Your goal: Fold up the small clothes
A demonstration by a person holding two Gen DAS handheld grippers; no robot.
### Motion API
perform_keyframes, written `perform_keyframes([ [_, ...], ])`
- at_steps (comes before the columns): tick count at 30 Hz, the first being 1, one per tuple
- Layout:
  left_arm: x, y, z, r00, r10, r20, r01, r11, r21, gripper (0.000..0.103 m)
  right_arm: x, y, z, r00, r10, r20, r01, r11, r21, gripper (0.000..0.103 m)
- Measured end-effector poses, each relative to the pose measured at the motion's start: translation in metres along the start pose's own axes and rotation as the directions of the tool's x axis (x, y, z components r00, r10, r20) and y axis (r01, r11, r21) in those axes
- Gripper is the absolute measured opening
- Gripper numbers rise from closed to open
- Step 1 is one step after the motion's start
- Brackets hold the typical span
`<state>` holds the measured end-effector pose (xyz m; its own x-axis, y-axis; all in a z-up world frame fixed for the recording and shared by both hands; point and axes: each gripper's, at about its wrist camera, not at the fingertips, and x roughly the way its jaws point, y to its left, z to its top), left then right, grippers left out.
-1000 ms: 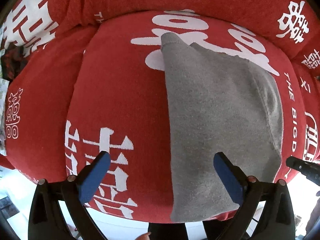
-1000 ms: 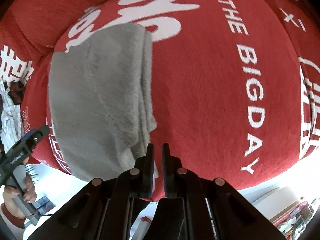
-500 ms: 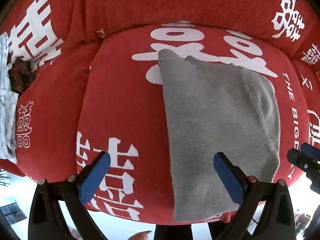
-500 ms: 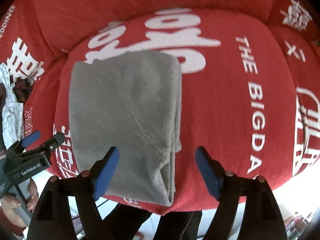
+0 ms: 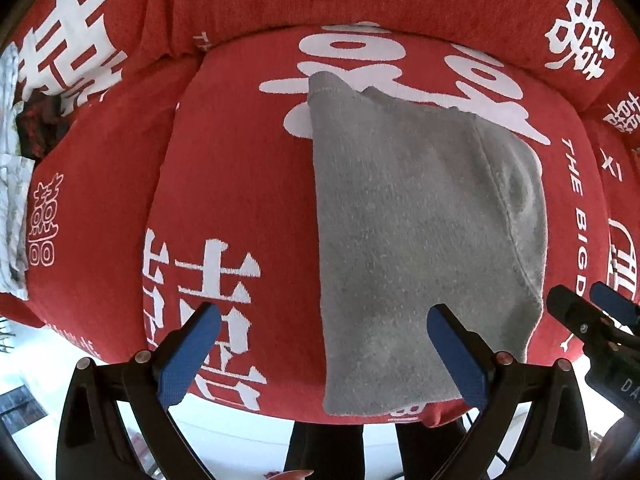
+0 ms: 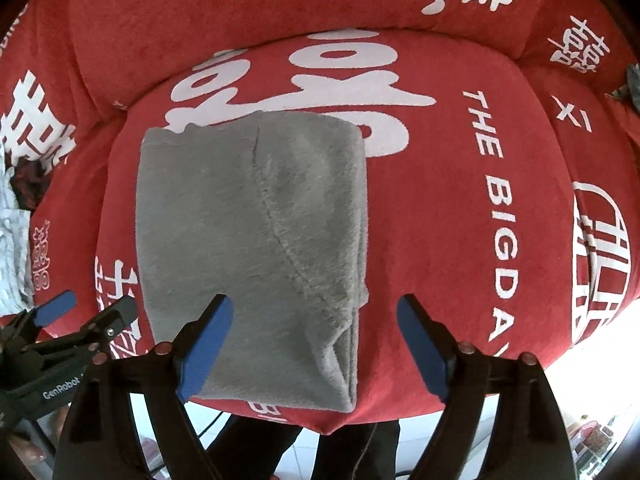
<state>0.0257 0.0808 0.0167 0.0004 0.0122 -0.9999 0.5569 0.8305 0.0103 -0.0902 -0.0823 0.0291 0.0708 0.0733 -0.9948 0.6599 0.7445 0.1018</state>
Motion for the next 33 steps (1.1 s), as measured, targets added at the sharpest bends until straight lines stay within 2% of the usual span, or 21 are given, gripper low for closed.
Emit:
perform_keyframes([
  [33,0.0028,0.0082,-0.0039,1.0,0.015,-0.02,-0.014,1.0,0.025,0.103,0.0017,0.0093,-0.0074,1.0,-0.018,-0.017,0.018,1.0,0.01,0.086],
])
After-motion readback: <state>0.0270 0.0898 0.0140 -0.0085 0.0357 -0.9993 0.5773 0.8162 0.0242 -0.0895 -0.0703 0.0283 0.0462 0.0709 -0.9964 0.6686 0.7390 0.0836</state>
